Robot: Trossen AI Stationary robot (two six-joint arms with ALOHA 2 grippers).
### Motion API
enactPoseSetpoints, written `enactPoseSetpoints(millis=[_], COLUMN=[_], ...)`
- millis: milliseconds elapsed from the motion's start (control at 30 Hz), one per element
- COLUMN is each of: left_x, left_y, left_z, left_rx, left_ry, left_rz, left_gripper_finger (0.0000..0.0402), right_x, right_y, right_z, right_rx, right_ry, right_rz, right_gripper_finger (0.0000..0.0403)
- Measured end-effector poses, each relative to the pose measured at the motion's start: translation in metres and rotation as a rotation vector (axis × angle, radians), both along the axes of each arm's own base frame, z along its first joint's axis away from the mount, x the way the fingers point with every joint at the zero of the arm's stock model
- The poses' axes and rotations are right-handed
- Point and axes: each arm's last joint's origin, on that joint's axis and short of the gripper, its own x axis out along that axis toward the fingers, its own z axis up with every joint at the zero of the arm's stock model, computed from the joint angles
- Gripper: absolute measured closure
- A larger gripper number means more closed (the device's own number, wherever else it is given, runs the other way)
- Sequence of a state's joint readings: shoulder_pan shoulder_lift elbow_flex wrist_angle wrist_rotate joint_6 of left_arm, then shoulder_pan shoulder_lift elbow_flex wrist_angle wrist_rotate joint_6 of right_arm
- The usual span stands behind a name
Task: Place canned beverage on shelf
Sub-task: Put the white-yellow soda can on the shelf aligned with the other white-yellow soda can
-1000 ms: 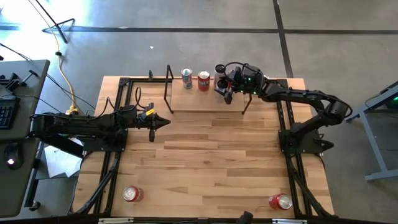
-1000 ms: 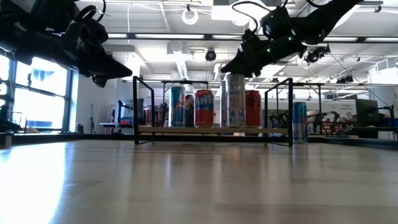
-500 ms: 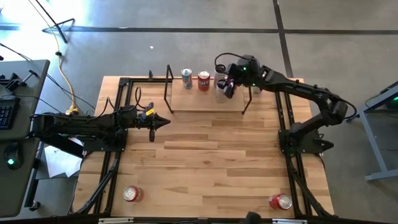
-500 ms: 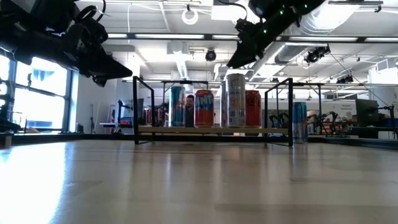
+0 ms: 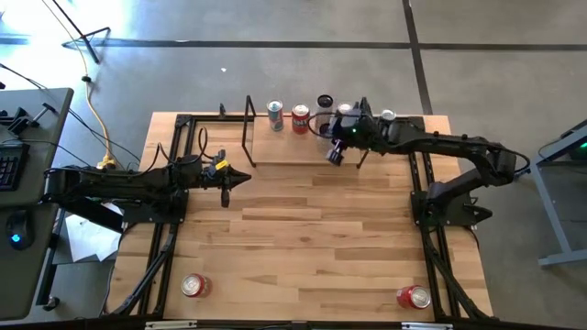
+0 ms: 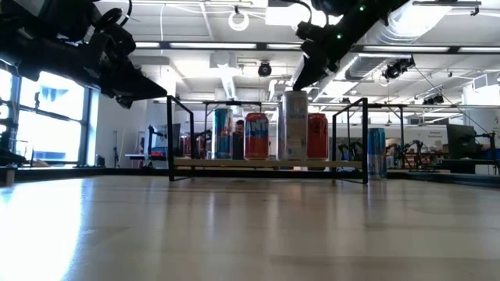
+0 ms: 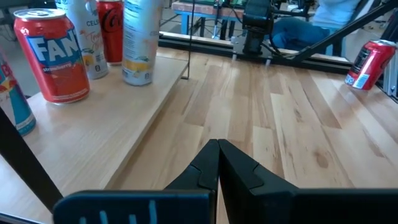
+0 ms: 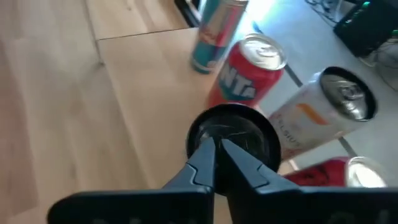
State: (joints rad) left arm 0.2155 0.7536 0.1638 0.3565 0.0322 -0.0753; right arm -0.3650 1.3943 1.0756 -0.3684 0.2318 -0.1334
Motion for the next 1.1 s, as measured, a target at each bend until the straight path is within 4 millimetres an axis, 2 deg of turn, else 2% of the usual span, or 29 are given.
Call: enactPoseSetpoints(millis=[167, 567, 700, 800, 933, 1000, 1100], left_x=[0.000, 0.000, 0.000, 0.000, 0.000, 0.000, 0.000], left_y=[0.000, 0.001, 0.001, 0.001, 0.001, 0.001, 0.001], left_z=[0.000, 0.000, 0.000, 0.000, 0.000, 0.000, 0.000], left_rx=[0.021, 0.029, 0.024, 0.015, 0.011, 0.011, 0.011], left_ry=[0.002, 0.006, 0.006, 0.004, 0.006, 0.007, 0.007], left_rz=[0.001, 0.011, 0.013, 0.015, 0.016, 0.016, 0.017], left_gripper_finger=[0.0401, 0.0401, 0.0401, 0.0402, 0.0401, 0.0402, 0.0402], right_x=[-0.003, -0.001, 0.000, 0.002, 0.006, 0.013, 0.027], right_y=[0.004, -0.017, -0.022, -0.024, -0.020, -0.016, -0.010], right_z=[0.002, 0.003, 0.011, 0.026, 0.041, 0.039, 0.033], right_rx=[-0.016, -0.062, -0.108, -0.141, -0.062, -0.019, -0.037], right_ry=[-0.017, -0.074, -0.108, -0.138, -0.157, -0.119, 0.040], right_rz=[0.007, -0.010, -0.003, 0.018, 0.137, 0.177, 0.185], right_gripper_finger=[0.0395, 0.0402, 0.0403, 0.0403, 0.0403, 0.0403, 0.0403])
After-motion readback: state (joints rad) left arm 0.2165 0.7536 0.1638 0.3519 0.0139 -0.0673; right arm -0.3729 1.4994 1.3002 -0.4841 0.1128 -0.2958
